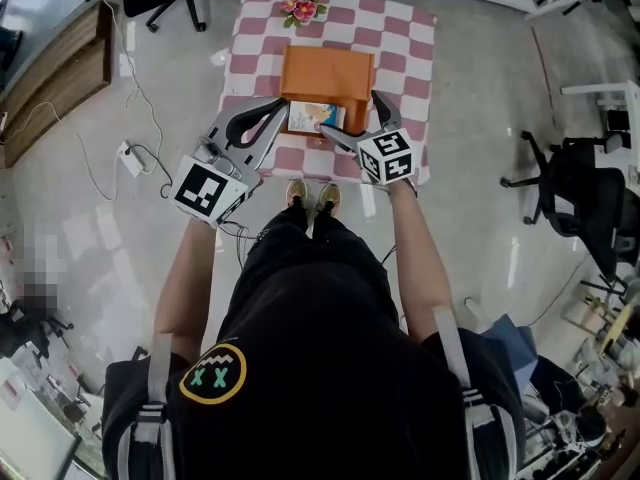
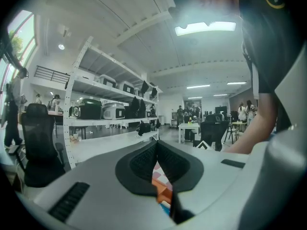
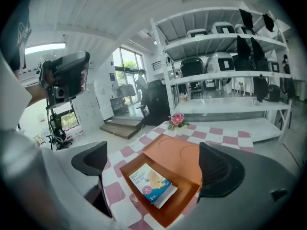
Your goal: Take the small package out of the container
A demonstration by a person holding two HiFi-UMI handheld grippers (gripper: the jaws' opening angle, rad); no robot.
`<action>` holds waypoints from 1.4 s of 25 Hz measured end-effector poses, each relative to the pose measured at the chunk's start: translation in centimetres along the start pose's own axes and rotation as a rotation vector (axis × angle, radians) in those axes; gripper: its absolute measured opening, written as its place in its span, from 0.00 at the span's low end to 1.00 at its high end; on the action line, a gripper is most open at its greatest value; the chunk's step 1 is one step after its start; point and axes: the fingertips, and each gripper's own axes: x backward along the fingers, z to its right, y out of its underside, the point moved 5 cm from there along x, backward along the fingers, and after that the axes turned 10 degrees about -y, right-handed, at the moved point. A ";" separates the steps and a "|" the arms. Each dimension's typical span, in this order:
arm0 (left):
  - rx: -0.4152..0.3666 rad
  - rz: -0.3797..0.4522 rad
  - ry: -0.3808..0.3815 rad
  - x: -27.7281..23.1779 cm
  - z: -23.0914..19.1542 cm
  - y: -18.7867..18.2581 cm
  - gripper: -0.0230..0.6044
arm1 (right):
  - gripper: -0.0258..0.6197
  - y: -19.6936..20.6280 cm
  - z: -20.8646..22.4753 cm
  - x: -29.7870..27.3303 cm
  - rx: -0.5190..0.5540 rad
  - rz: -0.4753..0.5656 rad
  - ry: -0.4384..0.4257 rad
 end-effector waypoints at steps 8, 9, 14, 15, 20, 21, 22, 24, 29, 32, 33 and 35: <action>0.003 -0.019 -0.020 0.0 -0.1 0.4 0.06 | 0.96 4.2 2.3 -4.3 -0.191 -0.095 -0.058; 0.003 -0.021 -0.020 0.0 -0.2 0.5 0.06 | 0.96 4.7 2.4 -4.8 -0.208 -0.113 -0.069; 0.003 -0.027 -0.025 0.0 -0.6 0.5 0.06 | 0.96 6.6 2.6 -6.6 -0.278 -0.174 -0.099; 0.002 -0.028 -0.026 0.0 -0.6 0.6 0.06 | 0.96 6.9 2.7 -6.9 -0.299 -0.182 -0.102; 0.062 -0.034 -0.042 -0.2 -0.6 -0.3 0.06 | 0.96 9.0 2.6 -8.2 -0.416 -0.216 -0.148; 0.070 -0.036 -0.046 -0.3 -0.7 -0.3 0.06 | 0.96 9.3 2.7 -8.5 -0.436 -0.226 -0.152; 0.074 -0.038 -0.049 -0.3 -0.8 -0.3 0.06 | 0.96 9.6 2.8 -8.6 -0.456 -0.237 -0.149; 0.076 -0.042 -0.054 -0.2 -1.1 -0.1 0.06 | 0.96 10.2 3.2 -8.9 -0.495 -0.262 -0.137; 0.087 -0.049 -0.063 -0.1 -1.3 0.2 0.06 | 0.96 10.5 3.8 -9.8 -0.552 -0.329 -0.147; 0.072 -0.062 -0.060 0.1 -1.4 1.0 0.06 | 0.96 10.6 4.2 -10.2 -0.611 -0.365 -0.151; 0.055 -0.072 -0.057 0.3 -1.6 1.5 0.06 | 0.96 10.7 4.2 -10.3 -0.624 -0.379 -0.154; 0.039 -0.075 -0.056 0.5 -1.8 2.0 0.06 | 0.96 11.0 4.0 -10.6 -0.647 -0.414 -0.162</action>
